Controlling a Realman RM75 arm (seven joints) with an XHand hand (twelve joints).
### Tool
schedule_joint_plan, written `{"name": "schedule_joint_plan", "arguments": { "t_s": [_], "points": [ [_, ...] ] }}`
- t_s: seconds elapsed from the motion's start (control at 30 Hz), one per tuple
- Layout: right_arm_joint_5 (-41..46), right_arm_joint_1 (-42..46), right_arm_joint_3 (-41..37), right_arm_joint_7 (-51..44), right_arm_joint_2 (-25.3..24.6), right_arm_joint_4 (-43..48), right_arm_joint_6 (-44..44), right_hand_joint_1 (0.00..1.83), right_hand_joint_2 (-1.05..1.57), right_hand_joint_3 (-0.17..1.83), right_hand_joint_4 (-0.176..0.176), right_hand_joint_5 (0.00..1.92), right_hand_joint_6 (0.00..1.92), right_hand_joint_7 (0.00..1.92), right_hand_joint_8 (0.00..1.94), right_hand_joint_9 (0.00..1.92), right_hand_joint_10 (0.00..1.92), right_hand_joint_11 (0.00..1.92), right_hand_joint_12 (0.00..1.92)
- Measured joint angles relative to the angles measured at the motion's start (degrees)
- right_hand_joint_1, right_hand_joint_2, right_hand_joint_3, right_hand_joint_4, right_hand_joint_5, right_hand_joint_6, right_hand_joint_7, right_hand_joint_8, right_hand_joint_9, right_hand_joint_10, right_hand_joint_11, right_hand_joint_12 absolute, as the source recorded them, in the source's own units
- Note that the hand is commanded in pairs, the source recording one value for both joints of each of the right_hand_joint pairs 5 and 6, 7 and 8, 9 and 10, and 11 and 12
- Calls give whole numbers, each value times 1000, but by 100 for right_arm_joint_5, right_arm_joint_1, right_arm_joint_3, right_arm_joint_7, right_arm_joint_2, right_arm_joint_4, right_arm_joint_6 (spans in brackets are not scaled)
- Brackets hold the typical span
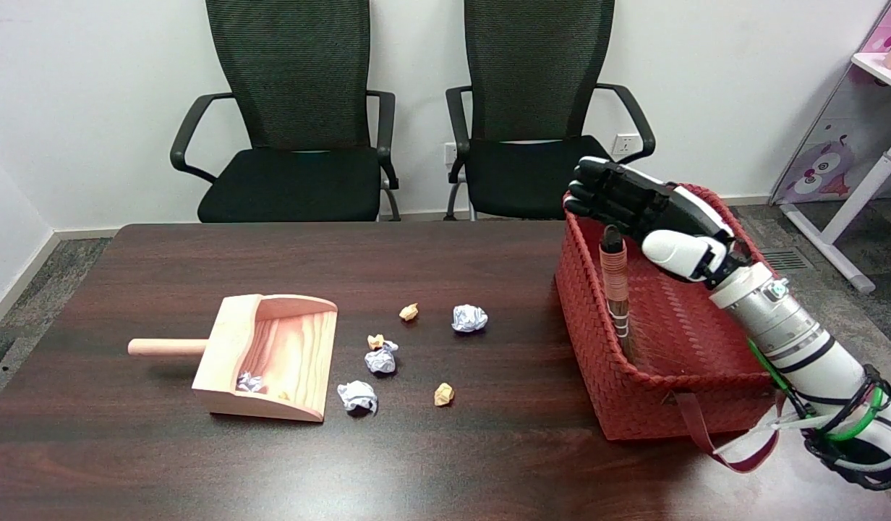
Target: Pick up the broom by its handle.
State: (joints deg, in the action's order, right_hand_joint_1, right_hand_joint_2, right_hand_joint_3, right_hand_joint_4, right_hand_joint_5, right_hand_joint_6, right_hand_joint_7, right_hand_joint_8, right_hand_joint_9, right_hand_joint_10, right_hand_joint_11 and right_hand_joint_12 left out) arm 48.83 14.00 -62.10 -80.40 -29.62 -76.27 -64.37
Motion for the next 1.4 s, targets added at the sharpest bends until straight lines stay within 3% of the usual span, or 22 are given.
{"name": "schedule_joint_plan", "arguments": {
  "t_s": [0.63, 1.1, 1.17, 1.23, 1.27, 1.4],
  "points": [
    [-745, 189, -56, 595, 277, -144, 366, 919, 180, 802, -176, 247, 247, 247, 247, 327, 327, 396, 396],
    [-1187, 418, -429, 690, 442, -102, 773, 948, 173, 794, -176, 296, 296, 296, 296, 464, 464, 575, 575],
    [-1238, 446, -483, 700, 457, -76, 813, 951, 179, 786, -176, 306, 306, 306, 306, 530, 530, 640, 640],
    [-1284, 471, -535, 704, 469, -59, 851, 953, 185, 780, -176, 318, 318, 318, 318, 612, 612, 813, 813],
    [-1298, 478, -551, 705, 473, -54, 860, 955, 192, 776, -176, 328, 328, 328, 328, 678, 678, 998, 998],
    [-1366, 511, -632, 708, 491, -35, 910, 959, 190, 793, -176, 336, 336, 336, 336, 772, 772, 1250, 1250]
  ]
}}
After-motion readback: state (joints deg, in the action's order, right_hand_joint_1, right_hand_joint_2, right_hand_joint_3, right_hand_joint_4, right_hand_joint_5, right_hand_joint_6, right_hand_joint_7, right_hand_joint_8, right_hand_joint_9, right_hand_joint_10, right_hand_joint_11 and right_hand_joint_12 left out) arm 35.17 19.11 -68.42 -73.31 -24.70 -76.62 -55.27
